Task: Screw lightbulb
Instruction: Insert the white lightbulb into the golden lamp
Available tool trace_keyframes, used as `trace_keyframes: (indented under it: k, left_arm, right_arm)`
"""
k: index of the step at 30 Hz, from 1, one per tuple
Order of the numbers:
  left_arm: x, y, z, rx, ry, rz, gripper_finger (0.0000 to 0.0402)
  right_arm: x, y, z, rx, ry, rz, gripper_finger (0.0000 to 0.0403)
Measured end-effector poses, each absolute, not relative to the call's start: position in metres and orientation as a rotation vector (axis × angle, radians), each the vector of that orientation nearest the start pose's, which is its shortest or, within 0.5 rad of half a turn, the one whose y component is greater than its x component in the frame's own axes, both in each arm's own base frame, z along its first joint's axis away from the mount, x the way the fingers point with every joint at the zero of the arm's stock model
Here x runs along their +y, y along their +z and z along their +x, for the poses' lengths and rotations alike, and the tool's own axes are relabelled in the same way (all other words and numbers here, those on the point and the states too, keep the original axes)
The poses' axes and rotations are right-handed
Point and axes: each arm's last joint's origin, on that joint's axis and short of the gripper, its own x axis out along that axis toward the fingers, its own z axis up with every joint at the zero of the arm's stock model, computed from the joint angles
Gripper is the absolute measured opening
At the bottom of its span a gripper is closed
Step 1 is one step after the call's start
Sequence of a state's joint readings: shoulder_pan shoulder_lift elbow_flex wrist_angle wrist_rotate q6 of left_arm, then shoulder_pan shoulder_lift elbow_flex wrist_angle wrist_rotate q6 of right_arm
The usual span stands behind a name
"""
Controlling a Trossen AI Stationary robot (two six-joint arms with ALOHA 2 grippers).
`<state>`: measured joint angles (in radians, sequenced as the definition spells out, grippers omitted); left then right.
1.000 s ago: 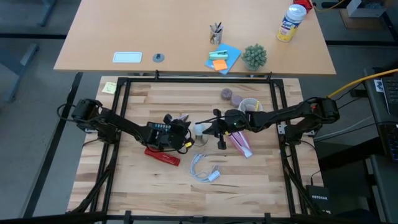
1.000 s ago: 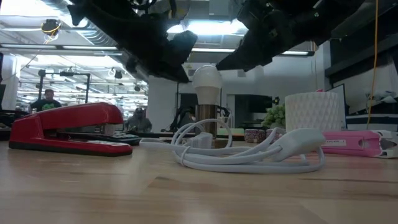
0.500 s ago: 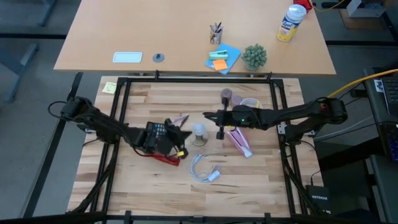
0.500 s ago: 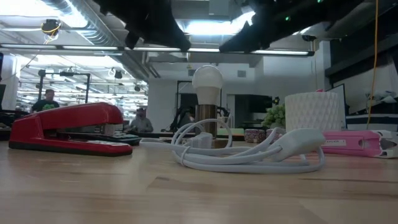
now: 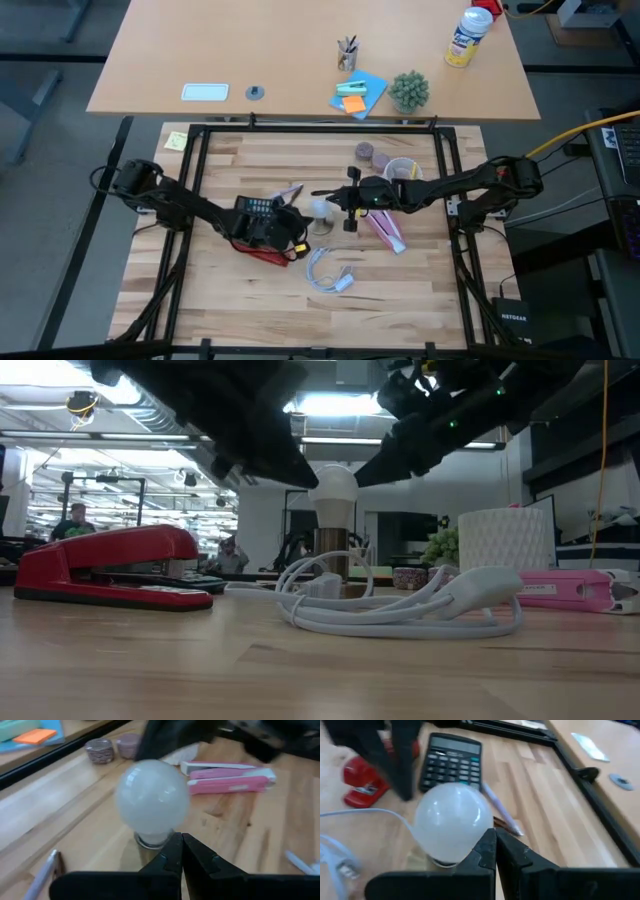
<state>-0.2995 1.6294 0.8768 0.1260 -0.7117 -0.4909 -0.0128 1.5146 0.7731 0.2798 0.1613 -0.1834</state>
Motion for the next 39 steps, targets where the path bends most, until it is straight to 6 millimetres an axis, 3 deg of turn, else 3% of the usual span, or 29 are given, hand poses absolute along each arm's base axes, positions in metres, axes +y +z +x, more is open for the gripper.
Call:
trace_keyframes:
  k: [12,23,28,34,39]
  left_arm:
    - [-0.063,0.188,0.319,0.43,0.65,-0.162,0.0]
    - [-0.046,0.187,0.32,0.425,0.732,-0.172,0.0]
    - [-0.039,0.189,0.319,0.431,0.8,-0.047,0.0]
    - [-0.038,0.222,0.308,0.365,0.827,0.042,0.0]
    - [-0.051,0.252,0.293,0.294,0.695,-0.038,0.0]
  right_arm:
    - [-0.006,0.199,0.31,0.517,-0.072,-0.1,0.0007]
    - [0.024,0.2,0.311,0.484,0.062,-0.111,0.0007]
    - [0.035,0.206,0.311,0.428,0.093,-0.153,0.0007]
    - [0.032,0.231,0.301,0.353,-0.046,-0.276,0.0007]
    - [0.023,0.25,0.292,0.309,-0.168,-0.355,0.0007]
